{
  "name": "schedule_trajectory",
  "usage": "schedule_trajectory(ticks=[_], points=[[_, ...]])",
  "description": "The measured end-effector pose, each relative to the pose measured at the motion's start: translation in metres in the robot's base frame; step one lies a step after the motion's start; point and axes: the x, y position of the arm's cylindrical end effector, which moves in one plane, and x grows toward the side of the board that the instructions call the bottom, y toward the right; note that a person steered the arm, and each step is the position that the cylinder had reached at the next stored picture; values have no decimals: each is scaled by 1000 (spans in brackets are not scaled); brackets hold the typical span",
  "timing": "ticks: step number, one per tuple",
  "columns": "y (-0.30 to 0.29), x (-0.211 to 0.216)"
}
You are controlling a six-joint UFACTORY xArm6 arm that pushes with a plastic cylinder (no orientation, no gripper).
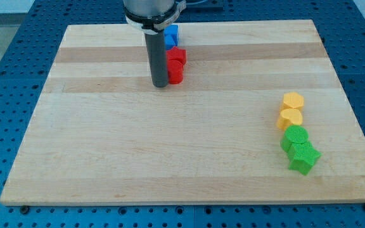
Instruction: Push the red blocks towards the center left side of the board
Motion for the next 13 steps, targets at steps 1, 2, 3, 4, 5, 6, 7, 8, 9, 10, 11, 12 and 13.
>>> schedule_trajectory(ticks=[1, 2, 3, 4, 5, 6, 7, 8, 9, 10, 11, 12, 13], points=[[0, 0], [23, 7], [74, 1], [98, -16], [107, -25], [92, -66], [48, -76], [-8, -66], [-57, -30], [-60, -25], [-40, -53], [-2, -78], [62, -81]])
